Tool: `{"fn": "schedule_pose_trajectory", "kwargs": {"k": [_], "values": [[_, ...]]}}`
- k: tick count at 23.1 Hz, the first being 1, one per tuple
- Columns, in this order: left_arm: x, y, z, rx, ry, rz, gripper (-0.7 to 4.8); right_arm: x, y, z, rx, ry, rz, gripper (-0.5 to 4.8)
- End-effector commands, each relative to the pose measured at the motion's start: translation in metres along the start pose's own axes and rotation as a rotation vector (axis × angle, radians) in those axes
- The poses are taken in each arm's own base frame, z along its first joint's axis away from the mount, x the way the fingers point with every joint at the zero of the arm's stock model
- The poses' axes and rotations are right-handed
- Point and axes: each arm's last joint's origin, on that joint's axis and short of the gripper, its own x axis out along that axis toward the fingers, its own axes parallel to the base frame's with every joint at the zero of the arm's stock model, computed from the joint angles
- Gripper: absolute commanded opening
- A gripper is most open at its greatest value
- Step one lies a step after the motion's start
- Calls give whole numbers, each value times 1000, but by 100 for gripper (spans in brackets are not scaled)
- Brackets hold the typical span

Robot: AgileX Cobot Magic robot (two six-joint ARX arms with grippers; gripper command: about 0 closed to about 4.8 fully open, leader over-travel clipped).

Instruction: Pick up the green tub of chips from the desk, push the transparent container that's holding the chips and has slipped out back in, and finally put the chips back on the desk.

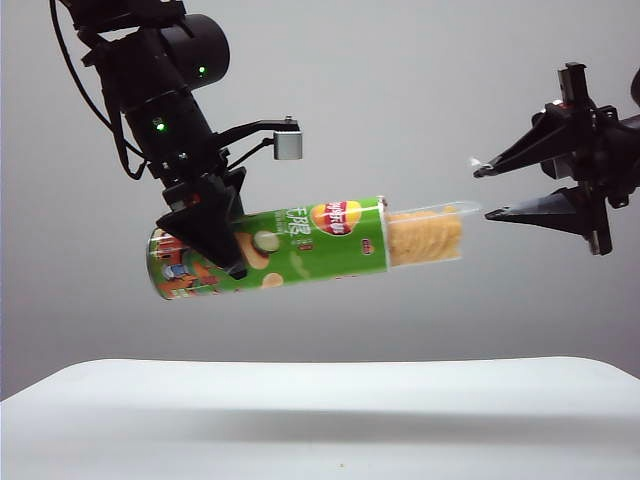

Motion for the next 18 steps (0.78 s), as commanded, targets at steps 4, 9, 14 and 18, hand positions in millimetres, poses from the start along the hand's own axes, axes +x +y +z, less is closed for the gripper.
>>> {"fn": "schedule_pose_trajectory", "kwargs": {"k": [4, 9, 14, 18], "values": [[-2, 1, 5, 10, -33, 16, 294, 3, 3, 1, -13, 8, 12, 132], [-3, 2, 6, 12, -38, 26, 294, 3, 3, 1, -12, 8, 12, 86], [-3, 3, 7, 12, -64, 33, 294, 3, 3, 1, -16, 9, 11, 72], [-3, 5, 8, 1, -82, 41, 294, 3, 3, 1, -22, 9, 12, 10]]}}
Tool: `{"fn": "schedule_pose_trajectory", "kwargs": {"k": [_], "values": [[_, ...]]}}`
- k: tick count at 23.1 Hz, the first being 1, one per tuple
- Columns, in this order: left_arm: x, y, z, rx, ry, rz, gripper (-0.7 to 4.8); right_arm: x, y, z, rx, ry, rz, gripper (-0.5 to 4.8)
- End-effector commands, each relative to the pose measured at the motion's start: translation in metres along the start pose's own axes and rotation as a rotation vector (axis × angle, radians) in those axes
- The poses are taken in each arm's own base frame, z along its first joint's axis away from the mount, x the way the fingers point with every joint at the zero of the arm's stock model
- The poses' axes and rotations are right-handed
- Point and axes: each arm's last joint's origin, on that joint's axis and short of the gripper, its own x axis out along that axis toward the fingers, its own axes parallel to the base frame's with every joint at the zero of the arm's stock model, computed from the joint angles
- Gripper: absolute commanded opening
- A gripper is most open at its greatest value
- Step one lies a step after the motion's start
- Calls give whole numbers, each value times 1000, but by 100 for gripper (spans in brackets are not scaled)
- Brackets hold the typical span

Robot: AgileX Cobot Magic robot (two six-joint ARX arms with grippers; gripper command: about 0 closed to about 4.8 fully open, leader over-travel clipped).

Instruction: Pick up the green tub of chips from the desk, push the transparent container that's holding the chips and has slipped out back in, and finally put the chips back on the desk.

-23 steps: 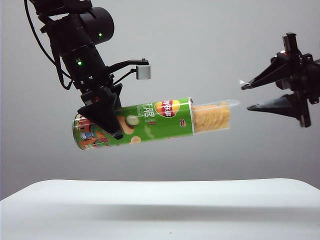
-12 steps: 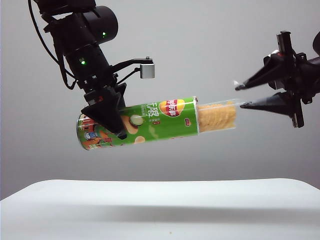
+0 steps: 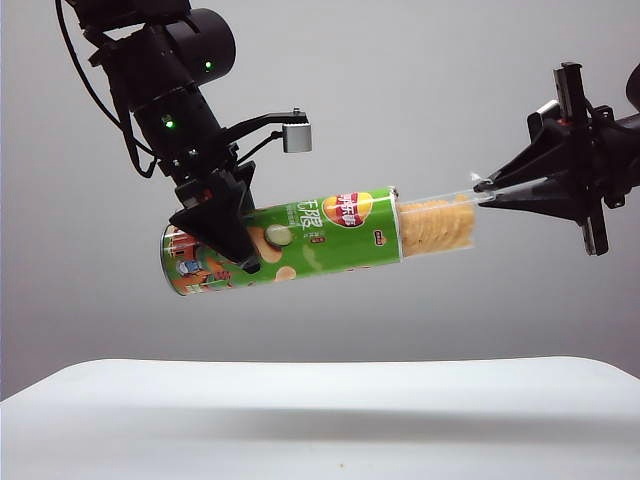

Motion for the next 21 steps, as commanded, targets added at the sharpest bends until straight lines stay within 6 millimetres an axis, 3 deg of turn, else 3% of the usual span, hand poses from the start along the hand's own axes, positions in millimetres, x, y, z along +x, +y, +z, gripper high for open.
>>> {"fn": "schedule_pose_trajectory", "kwargs": {"k": [1, 7, 21], "values": [[-3, 3, 4, -4, -59, 11, 294, 0, 2, 1, -21, 1, 8, -7], [-3, 2, 8, 4, -96, -2, 294, 2, 3, 1, -25, 4, 11, -7], [1, -4, 35, -8, -246, 0, 294, 43, 18, -8, -75, 84, 15, -6]]}}
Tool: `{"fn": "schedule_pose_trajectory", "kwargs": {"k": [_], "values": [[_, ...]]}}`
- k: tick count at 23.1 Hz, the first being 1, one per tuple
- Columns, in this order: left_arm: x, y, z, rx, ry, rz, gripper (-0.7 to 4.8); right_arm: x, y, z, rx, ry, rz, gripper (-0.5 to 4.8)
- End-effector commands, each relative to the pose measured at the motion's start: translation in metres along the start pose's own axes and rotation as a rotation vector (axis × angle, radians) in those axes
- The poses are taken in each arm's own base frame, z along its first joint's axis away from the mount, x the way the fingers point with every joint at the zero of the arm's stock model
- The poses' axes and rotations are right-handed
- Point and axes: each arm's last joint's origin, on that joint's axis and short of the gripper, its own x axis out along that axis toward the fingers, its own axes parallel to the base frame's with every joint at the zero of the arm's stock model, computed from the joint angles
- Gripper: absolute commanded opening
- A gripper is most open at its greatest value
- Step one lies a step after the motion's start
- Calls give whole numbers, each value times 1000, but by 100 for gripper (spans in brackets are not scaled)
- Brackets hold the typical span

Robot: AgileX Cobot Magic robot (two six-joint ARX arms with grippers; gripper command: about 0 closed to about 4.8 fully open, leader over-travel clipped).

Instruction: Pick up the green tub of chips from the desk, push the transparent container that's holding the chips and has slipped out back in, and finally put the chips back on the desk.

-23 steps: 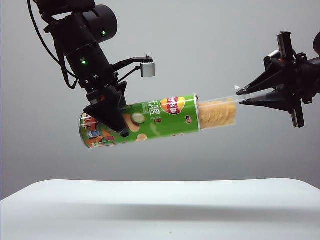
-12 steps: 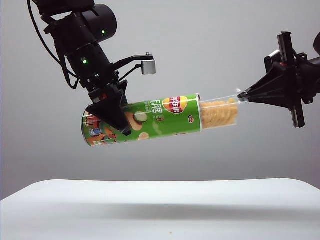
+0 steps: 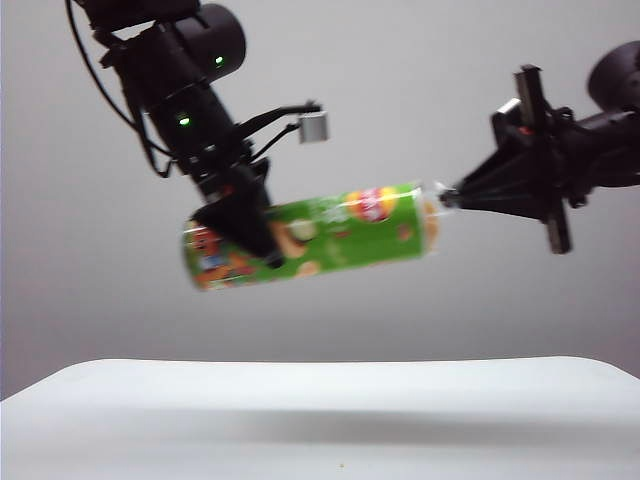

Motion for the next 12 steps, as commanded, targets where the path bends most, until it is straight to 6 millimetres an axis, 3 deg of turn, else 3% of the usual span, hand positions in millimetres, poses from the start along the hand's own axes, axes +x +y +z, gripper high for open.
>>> {"fn": "schedule_pose_trajectory", "kwargs": {"k": [1, 6, 10, 12], "values": [[-2, 3, 18, 4, -152, 21, 294, 9, 3, -2, -8, 23, 18, -7], [-1, 0, 22, 11, -152, 12, 294, 17, 0, -5, 8, 46, 21, -7], [-1, -2, 14, -19, -52, 15, 293, 15, 0, -3, -7, 33, 18, -5], [-1, -2, 10, -27, 4, 24, 293, 13, -1, -2, -27, 23, 14, 28]]}}
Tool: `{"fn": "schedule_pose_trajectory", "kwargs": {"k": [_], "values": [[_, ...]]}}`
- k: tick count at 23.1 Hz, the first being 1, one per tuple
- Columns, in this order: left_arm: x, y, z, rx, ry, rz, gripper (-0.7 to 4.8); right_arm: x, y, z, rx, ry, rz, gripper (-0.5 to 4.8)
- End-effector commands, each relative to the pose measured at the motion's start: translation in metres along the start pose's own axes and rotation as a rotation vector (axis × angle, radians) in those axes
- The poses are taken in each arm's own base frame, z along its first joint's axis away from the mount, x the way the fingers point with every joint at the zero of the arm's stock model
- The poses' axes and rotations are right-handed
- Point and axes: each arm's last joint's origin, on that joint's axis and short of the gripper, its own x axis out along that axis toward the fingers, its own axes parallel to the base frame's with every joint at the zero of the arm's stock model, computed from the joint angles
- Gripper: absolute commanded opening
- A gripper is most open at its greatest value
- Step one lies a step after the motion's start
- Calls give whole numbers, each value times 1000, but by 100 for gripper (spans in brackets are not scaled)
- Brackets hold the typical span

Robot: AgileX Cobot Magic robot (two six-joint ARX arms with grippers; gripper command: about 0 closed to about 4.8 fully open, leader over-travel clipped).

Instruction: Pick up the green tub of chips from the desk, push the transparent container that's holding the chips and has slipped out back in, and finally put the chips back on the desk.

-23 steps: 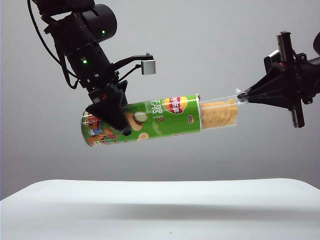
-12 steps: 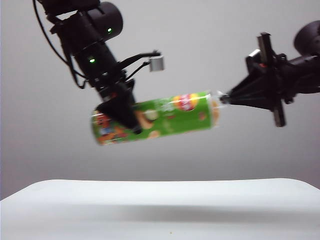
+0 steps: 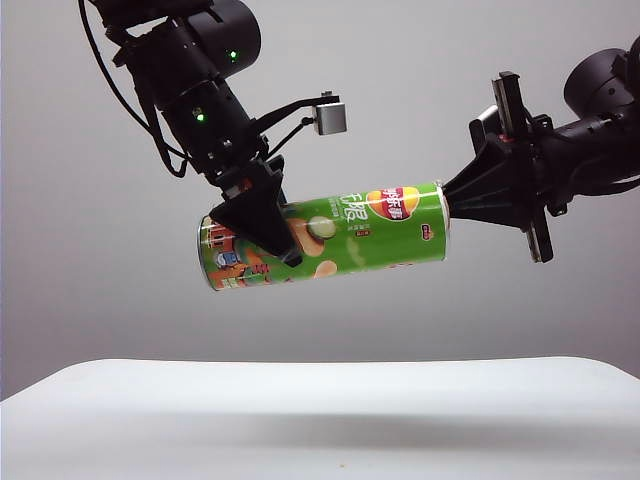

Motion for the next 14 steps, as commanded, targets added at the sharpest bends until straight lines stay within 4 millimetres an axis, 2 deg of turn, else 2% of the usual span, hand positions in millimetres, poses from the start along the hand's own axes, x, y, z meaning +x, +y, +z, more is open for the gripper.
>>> {"fn": "schedule_pose_trajectory", "kwargs": {"k": [1, 5, 7, 8, 10, 11, 12, 14], "values": [[-5, 4, 1, -2, 19, 44, 293, -3, -1, 2, -35, -13, 3, 39], [-11, 9, -17, -52, 71, 21, 293, -24, -10, 6, -11, -62, -20, 81], [-13, 11, -24, -74, 88, 15, 283, -31, -12, 6, -6, -72, -6, 175], [-15, 12, -28, -87, 98, 9, 277, -35, -13, 7, -3, -78, 2, 194], [-17, 15, -34, -108, 111, 6, 276, -41, -16, 7, 3, -90, 5, 183], [-18, 17, -39, -123, 100, -4, 276, -44, -17, 8, -11, -98, -2, 142], [-19, 18, -42, -132, 94, -6, 276, -45, -17, 8, -30, -99, -5, 133], [-18, 20, -45, -141, 92, -7, 276, -45, -18, 7, -64, -102, -27, 75]]}}
